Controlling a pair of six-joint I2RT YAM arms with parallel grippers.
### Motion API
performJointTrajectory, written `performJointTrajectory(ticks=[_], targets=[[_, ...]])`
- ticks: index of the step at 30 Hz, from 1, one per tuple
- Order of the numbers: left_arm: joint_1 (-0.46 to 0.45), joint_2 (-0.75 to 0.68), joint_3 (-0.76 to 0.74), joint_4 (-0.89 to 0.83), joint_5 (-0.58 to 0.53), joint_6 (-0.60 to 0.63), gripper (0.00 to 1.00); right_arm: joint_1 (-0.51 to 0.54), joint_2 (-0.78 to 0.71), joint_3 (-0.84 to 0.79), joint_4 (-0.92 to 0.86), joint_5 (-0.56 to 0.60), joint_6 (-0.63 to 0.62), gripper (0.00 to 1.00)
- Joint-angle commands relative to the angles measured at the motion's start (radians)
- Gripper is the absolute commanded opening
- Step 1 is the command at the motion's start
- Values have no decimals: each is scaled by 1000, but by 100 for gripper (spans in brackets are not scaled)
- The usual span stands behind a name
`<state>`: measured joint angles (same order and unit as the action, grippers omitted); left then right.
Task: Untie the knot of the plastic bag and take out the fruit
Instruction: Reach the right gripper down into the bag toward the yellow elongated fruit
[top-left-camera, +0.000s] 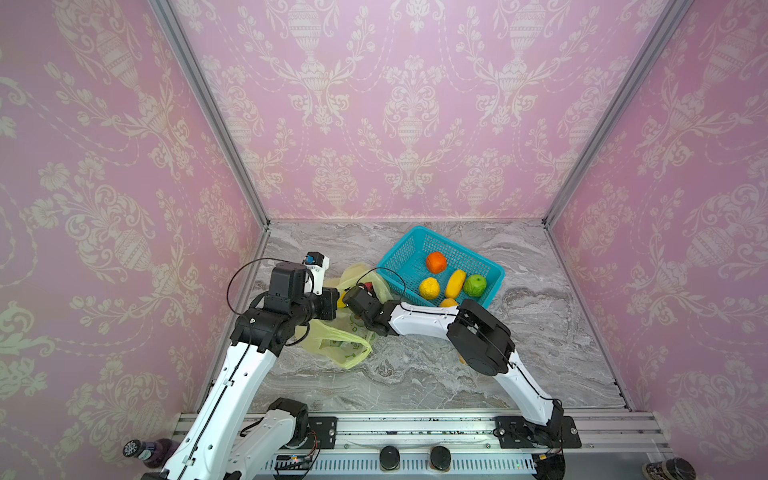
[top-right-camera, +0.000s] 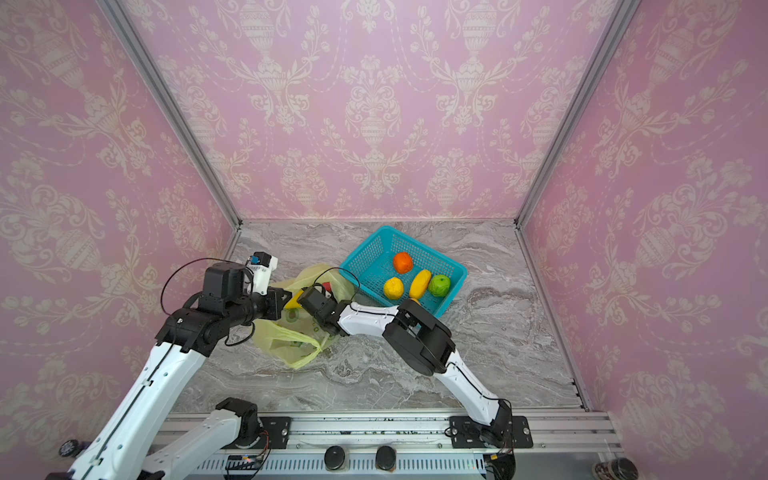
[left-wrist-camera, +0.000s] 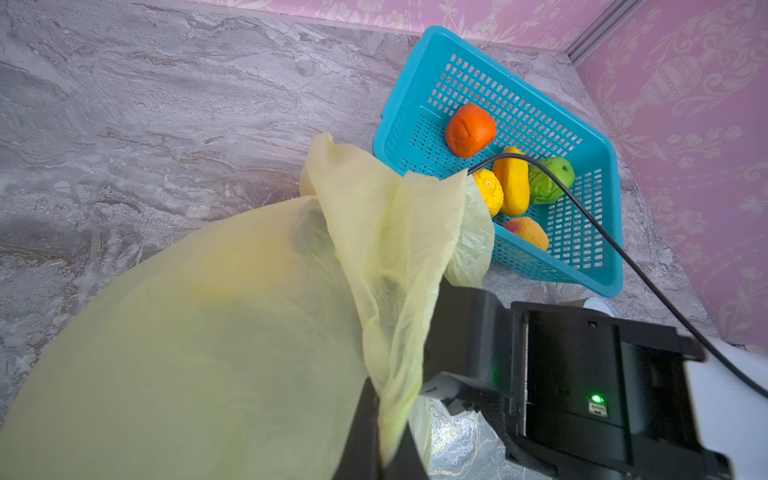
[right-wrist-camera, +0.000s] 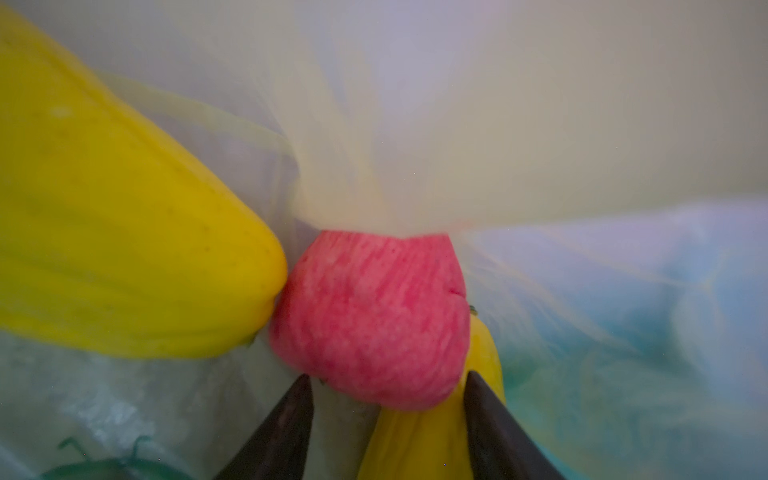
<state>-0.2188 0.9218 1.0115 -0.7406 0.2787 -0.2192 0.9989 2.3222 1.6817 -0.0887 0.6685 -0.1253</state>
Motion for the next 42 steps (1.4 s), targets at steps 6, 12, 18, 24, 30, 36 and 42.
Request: performJointTrajectory(ticks=[6,12,18,24,30,36,42], targets=[[6,-5,-9,-14,-34,6,0,-2,-206,-215,122,-136,48,38],[6,-3,-9,-17,-46,6,0,-2,-365,-393,257,-250,52,29],[6,0,-8,-18,-49,6,0,-2,-434,-471,325,-326,56,32],[6,0,-8,-16,-40,6,0,-2,-259,-311,260,-173,45,49],[6,-1,-8,-12,-23,6,0,-4,-62,-84,114,-29,55,80],[6,-1,-8,-11,-16,7,0,-12,12,16,36,-21,65,70],[6,-2,-8,-11,-20,6,0,-21,-11,-13,47,-58,76,45]])
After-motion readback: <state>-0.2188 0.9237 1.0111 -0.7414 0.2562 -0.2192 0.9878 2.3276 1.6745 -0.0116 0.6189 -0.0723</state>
